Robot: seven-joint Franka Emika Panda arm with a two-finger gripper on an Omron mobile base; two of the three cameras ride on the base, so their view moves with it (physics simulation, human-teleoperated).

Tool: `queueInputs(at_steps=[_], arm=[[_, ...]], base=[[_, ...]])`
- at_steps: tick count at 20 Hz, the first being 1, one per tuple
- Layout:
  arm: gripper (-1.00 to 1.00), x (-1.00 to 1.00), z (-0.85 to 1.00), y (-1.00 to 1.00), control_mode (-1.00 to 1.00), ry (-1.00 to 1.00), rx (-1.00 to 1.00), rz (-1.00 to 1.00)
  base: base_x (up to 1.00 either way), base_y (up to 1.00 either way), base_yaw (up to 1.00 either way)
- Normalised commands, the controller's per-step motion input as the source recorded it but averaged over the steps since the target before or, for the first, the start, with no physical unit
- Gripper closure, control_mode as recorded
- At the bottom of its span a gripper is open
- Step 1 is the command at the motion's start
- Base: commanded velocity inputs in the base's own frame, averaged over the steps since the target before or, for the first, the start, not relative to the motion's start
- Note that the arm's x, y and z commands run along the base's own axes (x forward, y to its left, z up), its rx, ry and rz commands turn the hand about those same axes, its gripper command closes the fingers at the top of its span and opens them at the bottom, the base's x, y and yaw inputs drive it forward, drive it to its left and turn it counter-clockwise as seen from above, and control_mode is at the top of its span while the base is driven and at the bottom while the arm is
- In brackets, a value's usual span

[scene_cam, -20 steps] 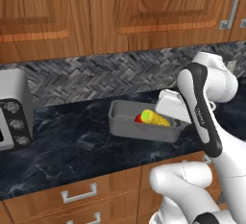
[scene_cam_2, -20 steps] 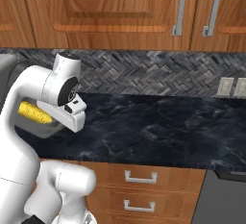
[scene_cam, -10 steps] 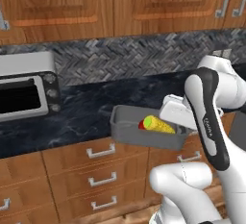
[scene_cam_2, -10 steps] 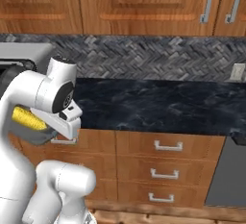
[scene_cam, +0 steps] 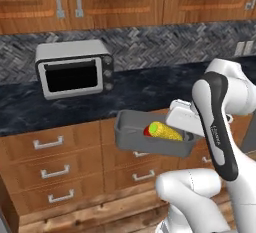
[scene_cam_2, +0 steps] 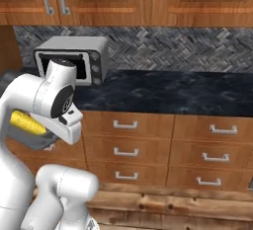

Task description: Take the tomato and corn out of the freezer and place them in the tupperware container on the counter. Then put the tupperware containing the vegetables back in the freezer.

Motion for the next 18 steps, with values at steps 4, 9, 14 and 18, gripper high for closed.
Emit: queueInputs(at_steps=[4, 9, 14, 18], arm=[[1.0, 0.0, 0.0, 0.0, 1.0, 0.0, 0.0, 0.0], [1.0, 0.0, 0.0, 0.0, 1.0, 0.0, 0.0, 0.0], [1.0, 0.0, 0.0, 0.0, 1.0, 0.0, 0.0, 0.0], [1.0, 0.0, 0.0, 0.0, 1.0, 0.0, 0.0, 0.0]], base=[[-0.26, 1.0, 0.0], [-0.15, 1.0, 0.0], [-0.28, 1.0, 0.0], [-0.21, 1.0, 0.0]])
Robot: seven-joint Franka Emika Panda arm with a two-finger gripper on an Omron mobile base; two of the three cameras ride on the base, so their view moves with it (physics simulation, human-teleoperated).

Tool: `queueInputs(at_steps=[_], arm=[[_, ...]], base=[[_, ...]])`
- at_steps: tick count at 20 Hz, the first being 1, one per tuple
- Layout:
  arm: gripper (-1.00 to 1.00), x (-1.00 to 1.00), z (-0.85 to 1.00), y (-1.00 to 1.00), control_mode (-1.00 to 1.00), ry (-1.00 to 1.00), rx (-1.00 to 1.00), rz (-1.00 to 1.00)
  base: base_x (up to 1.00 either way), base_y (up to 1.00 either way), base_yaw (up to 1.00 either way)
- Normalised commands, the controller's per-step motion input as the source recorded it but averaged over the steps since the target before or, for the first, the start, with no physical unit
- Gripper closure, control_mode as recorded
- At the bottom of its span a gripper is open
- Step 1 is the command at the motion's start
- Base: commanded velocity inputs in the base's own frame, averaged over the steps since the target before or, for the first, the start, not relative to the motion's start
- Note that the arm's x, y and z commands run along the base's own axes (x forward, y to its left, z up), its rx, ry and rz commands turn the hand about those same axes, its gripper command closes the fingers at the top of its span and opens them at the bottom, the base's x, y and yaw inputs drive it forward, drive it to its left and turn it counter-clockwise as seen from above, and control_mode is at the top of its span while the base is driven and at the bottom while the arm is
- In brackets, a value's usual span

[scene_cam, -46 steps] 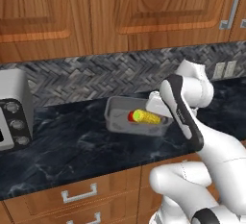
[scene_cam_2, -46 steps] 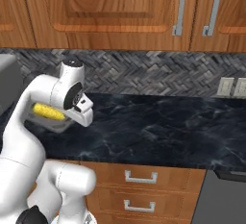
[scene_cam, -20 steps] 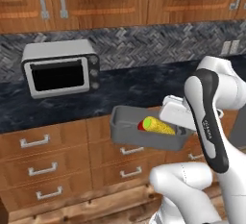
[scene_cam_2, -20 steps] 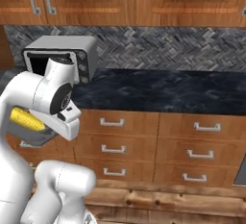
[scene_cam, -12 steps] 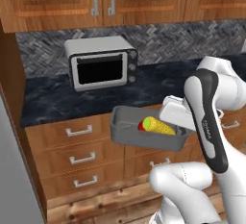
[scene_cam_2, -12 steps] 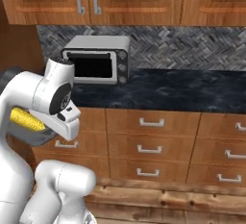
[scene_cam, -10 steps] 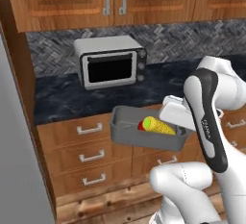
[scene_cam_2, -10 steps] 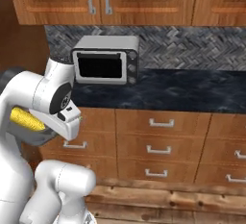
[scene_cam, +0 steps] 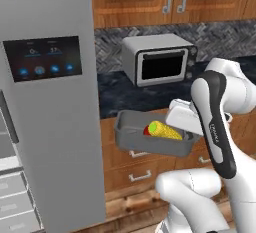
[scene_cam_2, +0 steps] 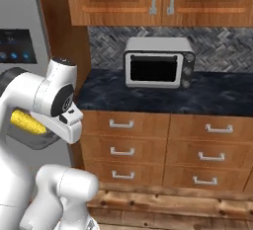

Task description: Take the tomato and corn out of the freezer and place them in the tupperware container on the counter. Then put the tupperware containing the vegetables back in the freezer.

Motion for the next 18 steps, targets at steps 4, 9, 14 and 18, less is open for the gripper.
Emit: queueInputs(at_steps=[4, 9, 14, 18], arm=[[1.0, 0.0, 0.0, 0.0, 1.0, 0.0, 0.0, 0.0], [1.0, 0.0, 0.0, 0.0, 1.0, 0.0, 0.0, 0.0], [1.0, 0.0, 0.0, 0.0, 1.0, 0.0, 0.0, 0.0], [1.0, 0.0, 0.0, 0.0, 1.0, 0.0, 0.0, 0.0]], base=[[-0.06, 1.0, 0.0], [0.0, 1.0, 0.08], [0.39, 0.94, 0.16], [0.8, 0.41, 0.01]])
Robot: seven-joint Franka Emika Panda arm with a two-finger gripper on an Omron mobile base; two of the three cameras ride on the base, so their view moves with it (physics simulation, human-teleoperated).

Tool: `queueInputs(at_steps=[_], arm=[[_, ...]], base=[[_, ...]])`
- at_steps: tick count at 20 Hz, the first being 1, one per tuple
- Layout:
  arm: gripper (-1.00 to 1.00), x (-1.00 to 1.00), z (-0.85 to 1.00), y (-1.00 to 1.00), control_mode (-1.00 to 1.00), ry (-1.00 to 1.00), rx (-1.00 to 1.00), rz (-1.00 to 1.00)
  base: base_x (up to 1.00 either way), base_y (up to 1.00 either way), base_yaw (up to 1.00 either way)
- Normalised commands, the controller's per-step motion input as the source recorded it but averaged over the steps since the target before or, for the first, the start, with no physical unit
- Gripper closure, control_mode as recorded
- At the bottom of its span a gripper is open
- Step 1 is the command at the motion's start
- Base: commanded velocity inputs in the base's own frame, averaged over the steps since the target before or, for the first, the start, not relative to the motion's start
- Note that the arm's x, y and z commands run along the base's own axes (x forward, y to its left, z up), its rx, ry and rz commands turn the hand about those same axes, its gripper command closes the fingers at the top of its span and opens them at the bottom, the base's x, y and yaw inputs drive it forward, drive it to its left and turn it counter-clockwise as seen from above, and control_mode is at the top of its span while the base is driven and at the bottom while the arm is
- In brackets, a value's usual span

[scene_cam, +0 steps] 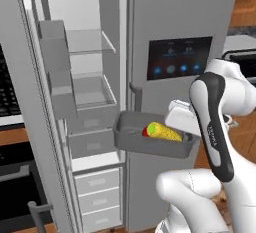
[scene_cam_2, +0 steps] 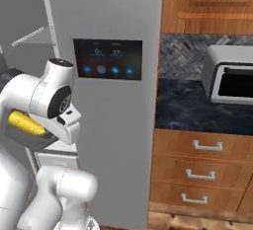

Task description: Take the tomato and corn out of the freezer and place them in the tupperware container on the counter. Then put the tupperware containing the vegetables back in the freezer.

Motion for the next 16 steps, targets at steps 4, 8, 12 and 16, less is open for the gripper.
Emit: queueInputs(at_steps=[4, 8, 12, 16], arm=[[1.0, 0.0, 0.0, 0.0, 1.0, 0.0, 0.0, 0.0], [1.0, -0.22, 0.4, 0.13, -1.0, -0.06, 0.0, -0.13], [1.0, -0.47, 0.53, 0.0, -1.0, -0.02, 0.09, -0.35], [1.0, -0.61, 0.44, 0.1, -1.0, -0.04, 0.1, -0.45]], base=[[0.11, 0.64, -0.02], [-0.1, 0.17, -0.01], [0.0, 0.0, 0.0], [0.0, 0.0, 0.0]])
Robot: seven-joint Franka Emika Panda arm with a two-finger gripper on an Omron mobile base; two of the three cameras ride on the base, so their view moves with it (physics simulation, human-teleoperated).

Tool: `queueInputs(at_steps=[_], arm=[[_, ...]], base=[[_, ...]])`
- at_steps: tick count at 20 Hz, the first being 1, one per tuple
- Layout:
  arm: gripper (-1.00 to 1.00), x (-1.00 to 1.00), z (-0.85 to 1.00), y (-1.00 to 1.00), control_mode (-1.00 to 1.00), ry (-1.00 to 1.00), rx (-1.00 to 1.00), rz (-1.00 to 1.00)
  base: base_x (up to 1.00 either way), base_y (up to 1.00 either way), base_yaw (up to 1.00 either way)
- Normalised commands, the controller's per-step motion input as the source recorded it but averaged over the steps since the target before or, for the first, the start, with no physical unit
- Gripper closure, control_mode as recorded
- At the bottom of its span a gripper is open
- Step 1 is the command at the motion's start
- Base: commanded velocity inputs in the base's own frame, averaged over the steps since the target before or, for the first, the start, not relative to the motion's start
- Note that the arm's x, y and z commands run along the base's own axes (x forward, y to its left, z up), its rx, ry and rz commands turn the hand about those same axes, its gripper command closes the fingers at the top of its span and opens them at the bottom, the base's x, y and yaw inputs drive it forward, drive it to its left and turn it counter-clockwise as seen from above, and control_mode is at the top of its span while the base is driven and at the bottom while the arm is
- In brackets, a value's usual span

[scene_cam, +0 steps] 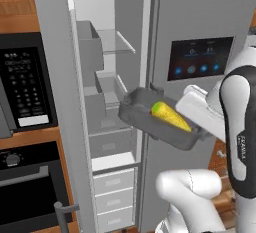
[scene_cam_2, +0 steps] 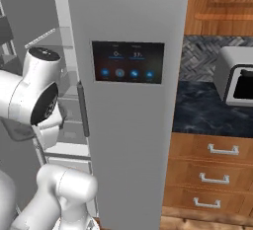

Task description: Take the tomato and corn out of the freezer and place them in the tupperware container on the counter. Then put the tupperware containing the vegetables back in the freezer.

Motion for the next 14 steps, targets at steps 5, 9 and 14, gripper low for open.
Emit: queueInputs(at_steps=[5, 9, 14], arm=[[1.0, -0.09, 0.59, 0.37, -1.0, -0.13, 0.02, -0.4], [1.0, 0.39, 0.68, 0.27, -1.0, -0.09, 0.0, -0.26], [1.0, 0.7, 0.53, 0.49, -1.0, -0.02, 0.0, -0.25]], base=[[0.0, 0.0, 0.0], [0.0, 0.0, 0.0], [0.0, 0.0, 0.0]])
